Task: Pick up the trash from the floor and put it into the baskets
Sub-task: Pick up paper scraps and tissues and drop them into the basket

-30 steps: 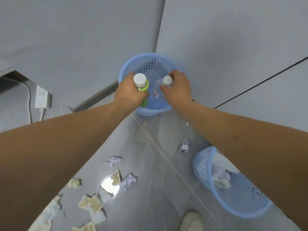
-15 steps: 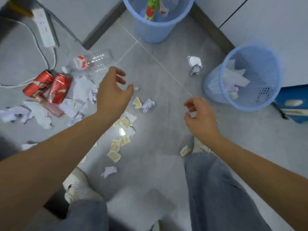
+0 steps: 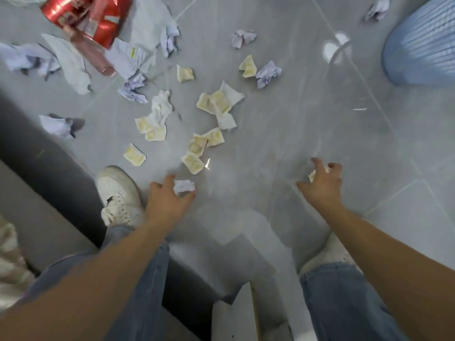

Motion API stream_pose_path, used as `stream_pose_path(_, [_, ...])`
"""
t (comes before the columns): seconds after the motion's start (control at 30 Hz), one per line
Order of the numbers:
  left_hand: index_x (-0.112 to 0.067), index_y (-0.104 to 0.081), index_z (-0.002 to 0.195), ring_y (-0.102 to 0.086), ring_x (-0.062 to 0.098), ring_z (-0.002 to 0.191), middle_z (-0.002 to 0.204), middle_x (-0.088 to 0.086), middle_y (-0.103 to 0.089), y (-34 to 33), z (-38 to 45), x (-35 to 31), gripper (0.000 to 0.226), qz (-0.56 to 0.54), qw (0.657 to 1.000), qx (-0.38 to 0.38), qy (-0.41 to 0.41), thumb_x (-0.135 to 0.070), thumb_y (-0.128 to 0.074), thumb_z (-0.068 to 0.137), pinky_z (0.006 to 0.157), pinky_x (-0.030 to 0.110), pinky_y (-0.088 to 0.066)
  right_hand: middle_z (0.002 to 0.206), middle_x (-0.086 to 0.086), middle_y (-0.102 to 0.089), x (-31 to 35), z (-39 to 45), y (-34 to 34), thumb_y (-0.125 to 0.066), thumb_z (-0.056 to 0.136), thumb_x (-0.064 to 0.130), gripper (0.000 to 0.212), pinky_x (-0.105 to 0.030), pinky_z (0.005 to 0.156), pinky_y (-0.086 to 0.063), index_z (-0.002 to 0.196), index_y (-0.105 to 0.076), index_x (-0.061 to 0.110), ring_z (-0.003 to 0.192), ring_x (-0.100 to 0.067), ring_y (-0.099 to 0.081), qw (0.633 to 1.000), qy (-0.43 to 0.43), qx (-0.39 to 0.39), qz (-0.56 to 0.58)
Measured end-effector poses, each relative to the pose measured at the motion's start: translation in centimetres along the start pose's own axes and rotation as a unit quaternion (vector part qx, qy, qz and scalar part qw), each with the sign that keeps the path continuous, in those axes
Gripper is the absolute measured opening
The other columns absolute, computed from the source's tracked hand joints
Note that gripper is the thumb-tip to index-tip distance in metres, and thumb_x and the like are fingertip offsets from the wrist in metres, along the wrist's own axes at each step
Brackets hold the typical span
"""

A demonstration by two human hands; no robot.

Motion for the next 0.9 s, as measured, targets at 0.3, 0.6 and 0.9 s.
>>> stream_pose_path(0.3, [-0.009, -0.054, 0.116, -0.057, 0.038, 0.094, 0.117, 0.015, -0.042, -5.7, 5.8, 0.1, 0.032, -0.033, 0.992, -0.106, -0.062, -0.020, -0.070, 0.091, 0.077, 0.038, -0.047, 0.110, -0.020, -0.048, -1.0, 3.3, -3.1, -0.071, 0.075, 0.000, 0.024, -0.045, 0.080, -0.048, 0.096, -0.064, 0.008, 0.088, -0.045, -0.054, 0.989, 0.106, -0.087, -0.048])
stream_pose_path(0.6, [-0.030, -0.042, 0.096, -0.064, 0.026, 0.068, 0.074, -0.006, -0.063, 2.8, -4.5, -11.8, 0.027, -0.107, 0.981, -0.085, -0.137, -0.050, -0.060, 0.093, 0.064, 0.042, -0.052, 0.074, 0.000, -0.056, 6.6, -7.0, 6.5, -0.068, 0.086, 0.013, 0.024, -0.037, 0.066, -0.042, 0.080, -0.048, 0.023, 0.071, -0.026, -0.056, 0.982, 0.093, -0.069, 0.152])
stream_pose_path(0.9, [-0.026, -0.046, 0.092, -0.065, 0.024, 0.073, 0.071, -0.006, -0.063, 7.9, -19.6, -48.0, 0.033, -0.222, 0.913, -0.002, -0.342, -0.057, -0.059, 0.094, 0.066, 0.044, -0.051, 0.084, -0.009, -0.061, 6.9, -3.1, 41.4, -0.067, 0.093, 0.011, 0.009, -0.027, 0.045, -0.056, 0.093, -0.058, 0.014, 0.068, -0.033, -0.062, 0.880, 0.049, -0.255, 0.398])
Point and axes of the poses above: each hand's wrist, its own z-axis towards the middle knuckle, its own y-axis out of the back of the hand, x = y × z, the point moved 10 cm from there along z, towards the middle knuckle
